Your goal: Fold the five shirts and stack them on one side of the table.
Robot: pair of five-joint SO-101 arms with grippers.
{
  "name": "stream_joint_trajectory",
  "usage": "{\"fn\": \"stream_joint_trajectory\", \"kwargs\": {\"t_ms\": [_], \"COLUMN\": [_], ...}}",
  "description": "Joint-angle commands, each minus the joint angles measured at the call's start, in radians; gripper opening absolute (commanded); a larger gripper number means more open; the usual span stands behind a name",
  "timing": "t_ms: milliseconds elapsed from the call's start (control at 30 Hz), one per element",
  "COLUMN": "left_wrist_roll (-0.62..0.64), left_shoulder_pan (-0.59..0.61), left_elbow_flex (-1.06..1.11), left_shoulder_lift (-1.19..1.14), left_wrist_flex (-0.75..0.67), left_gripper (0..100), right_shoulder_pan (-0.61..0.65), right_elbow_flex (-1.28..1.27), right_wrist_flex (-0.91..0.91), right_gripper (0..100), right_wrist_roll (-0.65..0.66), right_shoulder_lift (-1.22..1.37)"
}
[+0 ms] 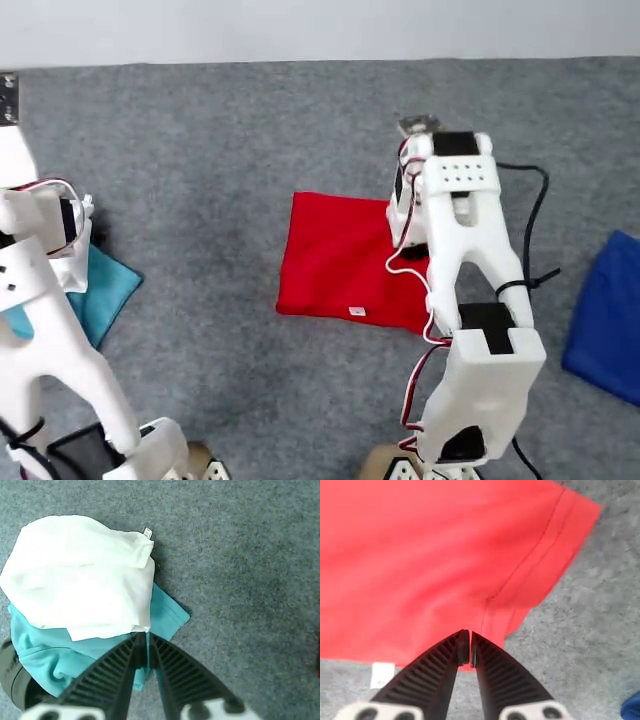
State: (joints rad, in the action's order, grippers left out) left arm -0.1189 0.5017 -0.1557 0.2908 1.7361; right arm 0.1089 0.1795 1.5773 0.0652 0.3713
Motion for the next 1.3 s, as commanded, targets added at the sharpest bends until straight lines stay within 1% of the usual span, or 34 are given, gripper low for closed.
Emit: {"fn": "stream_joint_trajectory", "kwargs": {"t_ms": [0,167,300,500,567,667,733,1067,1267], "left_wrist_roll": [-0.005,-0.005,-0.005,-0.005,-0.006,-0.006,-0.006,-0.006,-0.005], "left_shoulder_pan": [0.008,0.008,0.008,0.008,0.008,0.008,0.008,0.008,0.008], "left_elbow_flex": [0.001,0.001,0.001,0.001,0.001,0.001,0.001,0.001,0.001], "left_shoulder_lift": [0.032,0.032,0.032,0.032,0.032,0.032,0.032,0.031,0.031], "left_wrist_flex": [0.018,0.018,0.018,0.018,0.018,0.018,0.018,0.018,0.018], "left_gripper": [2,2,2,2,2,2,2,2,2], "right_shoulder_pan": [-0.002,-0.005,-0.016,-0.016,-0.016,-0.021,-0.025,-0.019,-0.019], "right_elbow_flex": [-0.114,-0.227,-0.258,-0.259,-0.258,-0.273,-0.298,-0.543,-0.601], "right_wrist_flex": [-0.085,-0.101,-0.093,-0.076,-0.039,0.03,0.041,-0.216,-0.282], "right_gripper": [0.9,0.9,0.9,0.9,3.5,12.1,15.3,14.9,14.7], "right_wrist_roll": [0.014,0.014,0.014,0.014,0.012,0.005,0.005,0.005,0.005], "right_shoulder_lift": [-0.071,-0.076,-0.082,-0.245,-0.305,-0.346,-0.346,-0.346,-0.344]}}
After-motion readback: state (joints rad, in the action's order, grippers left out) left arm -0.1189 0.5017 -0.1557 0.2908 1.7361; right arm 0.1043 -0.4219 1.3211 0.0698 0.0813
